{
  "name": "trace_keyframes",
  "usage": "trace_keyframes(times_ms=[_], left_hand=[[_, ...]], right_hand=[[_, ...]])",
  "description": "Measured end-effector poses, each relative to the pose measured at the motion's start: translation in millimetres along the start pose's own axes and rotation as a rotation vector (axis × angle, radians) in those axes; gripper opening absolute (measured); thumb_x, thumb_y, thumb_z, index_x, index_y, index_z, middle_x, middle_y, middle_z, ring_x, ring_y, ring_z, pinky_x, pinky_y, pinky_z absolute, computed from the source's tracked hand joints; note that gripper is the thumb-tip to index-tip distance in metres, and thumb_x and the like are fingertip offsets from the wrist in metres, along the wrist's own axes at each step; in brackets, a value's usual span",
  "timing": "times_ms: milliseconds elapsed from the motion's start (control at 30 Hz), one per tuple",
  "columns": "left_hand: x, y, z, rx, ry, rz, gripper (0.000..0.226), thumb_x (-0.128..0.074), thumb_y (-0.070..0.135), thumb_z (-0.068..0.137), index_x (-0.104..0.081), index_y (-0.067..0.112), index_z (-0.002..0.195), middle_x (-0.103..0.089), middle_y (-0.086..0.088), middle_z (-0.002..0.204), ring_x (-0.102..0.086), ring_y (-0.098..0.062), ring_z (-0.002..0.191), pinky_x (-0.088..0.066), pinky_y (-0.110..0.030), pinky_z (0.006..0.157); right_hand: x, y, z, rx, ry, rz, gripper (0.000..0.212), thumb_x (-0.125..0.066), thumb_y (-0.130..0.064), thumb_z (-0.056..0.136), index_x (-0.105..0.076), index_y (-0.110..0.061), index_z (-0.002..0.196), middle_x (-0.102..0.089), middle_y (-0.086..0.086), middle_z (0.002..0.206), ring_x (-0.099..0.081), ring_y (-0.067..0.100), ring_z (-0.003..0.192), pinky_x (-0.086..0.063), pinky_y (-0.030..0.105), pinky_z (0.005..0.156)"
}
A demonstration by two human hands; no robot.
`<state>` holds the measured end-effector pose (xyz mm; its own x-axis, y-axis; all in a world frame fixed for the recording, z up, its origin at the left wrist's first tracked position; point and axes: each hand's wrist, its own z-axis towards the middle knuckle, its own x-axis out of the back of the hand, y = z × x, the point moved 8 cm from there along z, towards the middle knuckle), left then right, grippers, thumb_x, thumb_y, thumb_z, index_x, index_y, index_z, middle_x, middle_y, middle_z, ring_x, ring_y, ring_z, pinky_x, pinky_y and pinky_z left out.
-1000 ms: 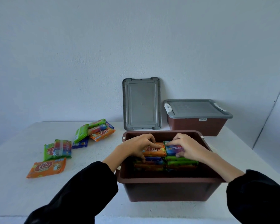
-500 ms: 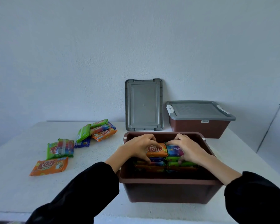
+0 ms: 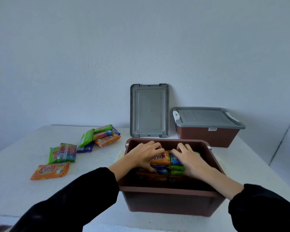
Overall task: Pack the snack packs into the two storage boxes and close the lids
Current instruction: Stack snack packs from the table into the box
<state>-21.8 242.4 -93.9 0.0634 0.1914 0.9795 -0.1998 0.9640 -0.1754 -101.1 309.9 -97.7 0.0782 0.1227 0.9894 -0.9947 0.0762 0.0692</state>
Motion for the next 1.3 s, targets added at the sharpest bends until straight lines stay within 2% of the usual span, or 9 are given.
trace_keyframes(times_ms=[167, 333, 500, 633, 767, 900, 1000, 1167, 1300], left_hand=[[-1.4, 0.5, -1.2, 0.012, 0.004, -0.011, 0.070, -0.069, 0.043, 0.076, -0.037, 0.018, 0.133, -0.039, -0.004, 0.135, -0.041, -0.019, 0.115, -0.043, -0.026, 0.076], [2.6, -10.8, -8.3, 0.079, -0.021, -0.214, 0.062, -0.070, 0.043, 0.076, -0.046, 0.020, 0.129, -0.046, -0.004, 0.128, -0.044, -0.017, 0.116, -0.045, -0.034, 0.093], [30.5, -51.9, -36.7, 0.230, 0.211, -0.433, 0.038, -0.067, 0.035, 0.082, -0.060, 0.018, 0.115, -0.057, -0.004, 0.113, -0.056, -0.018, 0.102, -0.048, -0.031, 0.085], [45.6, -104.3, -69.7, 0.381, 0.321, -0.487, 0.030, -0.066, 0.031, 0.084, -0.063, 0.018, 0.111, -0.060, -0.004, 0.109, -0.055, -0.009, 0.095, -0.041, -0.010, 0.076], [40.5, -171.9, -103.2, 0.631, 0.395, -0.504, 0.031, -0.067, 0.021, 0.083, -0.063, 0.014, 0.112, -0.058, -0.009, 0.110, -0.057, -0.017, 0.097, -0.041, -0.020, 0.081], [16.0, -239.7, -130.1, 0.860, 0.324, -0.512, 0.035, -0.066, 0.024, 0.082, -0.059, 0.015, 0.116, -0.055, -0.011, 0.116, -0.055, -0.025, 0.106, -0.046, -0.034, 0.091], [-11.8, -283.6, -143.9, 0.976, 0.232, -0.530, 0.039, -0.064, 0.026, 0.084, -0.056, 0.014, 0.120, -0.051, -0.012, 0.122, -0.050, -0.026, 0.114, -0.041, -0.033, 0.095], [-68.5, -332.6, -155.0, 1.112, -0.063, -0.615, 0.058, -0.058, 0.036, 0.088, -0.038, 0.013, 0.138, -0.037, -0.015, 0.143, -0.034, -0.027, 0.133, -0.032, -0.034, 0.105], [-98.3, -343.5, -157.7, 1.151, -0.156, -0.689, 0.067, -0.052, 0.039, 0.092, -0.022, 0.012, 0.146, -0.027, -0.013, 0.151, -0.024, -0.029, 0.139, -0.027, -0.037, 0.110]], right_hand=[[-3.3, 0.2, -0.7, -0.014, -0.024, 0.039, 0.071, -0.067, -0.025, 0.080, -0.029, -0.019, 0.139, -0.031, 0.006, 0.133, -0.031, 0.023, 0.123, -0.044, 0.034, 0.095], [4.6, 5.5, 2.1, -0.051, -0.058, 0.196, 0.073, -0.071, -0.033, 0.075, -0.034, -0.025, 0.138, -0.037, 0.003, 0.129, -0.035, 0.019, 0.123, -0.042, 0.032, 0.098], [37.4, -7.5, 30.3, -0.020, -0.013, 0.367, 0.061, -0.069, -0.033, 0.080, -0.043, -0.024, 0.134, -0.048, 0.003, 0.126, -0.044, 0.018, 0.121, -0.038, 0.030, 0.099], [56.6, -42.4, 70.6, 0.099, 0.016, 0.421, 0.055, -0.065, -0.031, 0.083, -0.043, -0.025, 0.134, -0.049, 0.002, 0.124, -0.047, 0.017, 0.117, -0.036, 0.026, 0.095], [56.4, -78.2, 120.1, 0.182, 0.028, 0.444, 0.057, -0.065, -0.029, 0.083, -0.043, -0.024, 0.135, -0.049, 0.004, 0.127, -0.045, 0.018, 0.119, -0.034, 0.025, 0.095], [44.6, -111.7, 183.4, 0.226, 0.033, 0.456, 0.057, -0.067, -0.027, 0.081, -0.045, -0.023, 0.134, -0.050, 0.008, 0.125, -0.046, 0.021, 0.119, -0.036, 0.027, 0.091], [27.1, -131.4, 231.7, 0.237, -0.014, 0.494, 0.056, -0.066, -0.025, 0.081, -0.045, -0.023, 0.133, -0.049, 0.011, 0.122, -0.045, 0.024, 0.118, -0.037, 0.030, 0.092], [-6.7, -159.2, 303.1, 0.243, -0.115, 0.472, 0.056, -0.064, -0.028, 0.084, -0.042, -0.021, 0.135, -0.047, 0.012, 0.124, -0.042, 0.026, 0.119, -0.034, 0.029, 0.091], [-39.4, -178.1, 339.4, 0.267, -0.215, 0.468, 0.056, -0.063, -0.031, 0.085, -0.043, -0.019, 0.136, -0.048, 0.014, 0.128, -0.043, 0.028, 0.120, -0.035, 0.030, 0.094]])
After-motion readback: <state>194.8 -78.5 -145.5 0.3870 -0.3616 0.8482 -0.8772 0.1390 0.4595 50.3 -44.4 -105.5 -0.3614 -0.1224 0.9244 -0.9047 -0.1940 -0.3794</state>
